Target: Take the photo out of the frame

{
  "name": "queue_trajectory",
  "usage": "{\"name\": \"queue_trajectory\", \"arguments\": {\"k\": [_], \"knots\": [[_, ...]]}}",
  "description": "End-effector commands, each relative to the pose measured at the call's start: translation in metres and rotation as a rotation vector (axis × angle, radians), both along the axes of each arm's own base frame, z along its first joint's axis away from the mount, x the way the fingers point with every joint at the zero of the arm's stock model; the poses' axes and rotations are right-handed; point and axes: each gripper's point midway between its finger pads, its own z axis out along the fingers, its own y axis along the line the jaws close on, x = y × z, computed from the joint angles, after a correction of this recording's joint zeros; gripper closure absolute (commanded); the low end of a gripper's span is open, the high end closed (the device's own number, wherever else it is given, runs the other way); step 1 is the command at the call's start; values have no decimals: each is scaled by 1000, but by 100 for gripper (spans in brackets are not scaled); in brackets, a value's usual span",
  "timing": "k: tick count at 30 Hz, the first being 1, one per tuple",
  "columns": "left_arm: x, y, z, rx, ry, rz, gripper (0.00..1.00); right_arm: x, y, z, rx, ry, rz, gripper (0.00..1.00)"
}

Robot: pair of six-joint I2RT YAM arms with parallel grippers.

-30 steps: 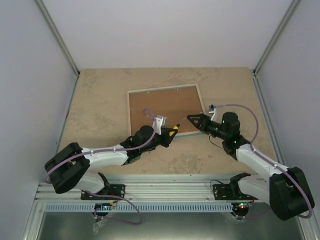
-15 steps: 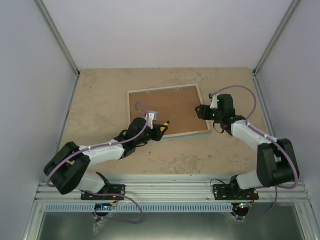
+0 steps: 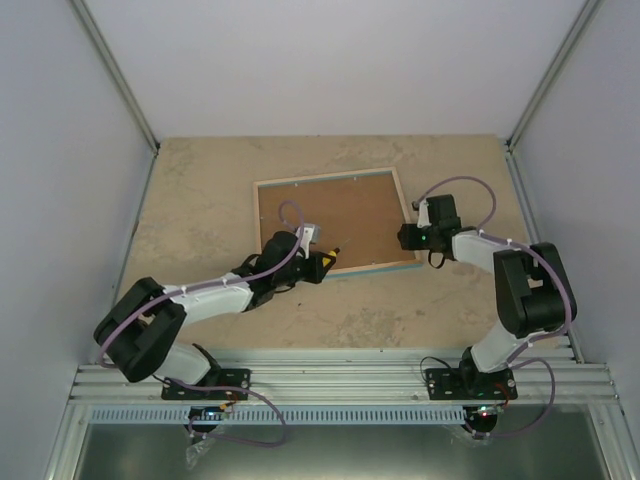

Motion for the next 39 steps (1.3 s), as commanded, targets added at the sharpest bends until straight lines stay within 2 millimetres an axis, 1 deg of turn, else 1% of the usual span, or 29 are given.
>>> {"name": "queue_trajectory", "arguments": {"k": [1, 4, 6, 8, 11, 14, 17, 19, 23, 25, 30, 32, 35, 36, 37, 39], "knots": [[3, -4, 4, 11, -7, -23, 100, 9, -6, -1, -35, -8, -6, 46], [2, -6, 2, 12, 2, -33, 100, 9, -6, -5, -43, 6, -4, 51], [1, -8, 2, 7, 8, -45, 100, 8, -7, -9, -48, 19, -2, 57], [-1, -10, 3, 3, 13, -58, 100, 7, -8, -13, -55, 30, -5, 60], [-2, -11, 3, -1, 18, -68, 100, 5, -8, -18, -59, 44, -3, 71], [-4, -12, 4, -8, 21, -77, 100, 2, -4, -19, -54, 46, 10, 78], [-6, -14, 4, -17, 28, -89, 100, -3, 5, -15, -37, 41, 43, 88], [-7, -15, 5, -24, 37, -94, 100, -6, 10, -14, -38, 42, 53, 89], [-12, -16, 2, -35, 58, -108, 100, -17, 23, -11, -26, 44, 64, 90], [-14, -17, 0, -39, 73, -114, 100, -23, 30, -10, -15, 48, 58, 94], [-23, -21, -4, -22, 91, -124, 100, -44, 58, -11, 40, 80, 62, 99], [-27, -22, -6, -7, 97, -126, 100, -54, 69, -12, 76, 90, 50, 100], [-32, -24, -11, 11, 110, -124, 100, -66, 88, -7, 143, 79, 30, 100], [-33, -24, -15, 19, 118, -120, 100, -70, 91, -8, 149, 84, 14, 100], [-33, -24, -17, 25, 125, -116, 100, -74, 92, -8, 151, 87, -2, 100], [-35, -25, -24, 36, 142, -114, 100, -74, 101, -2, 185, 62, -15, 100]]}}
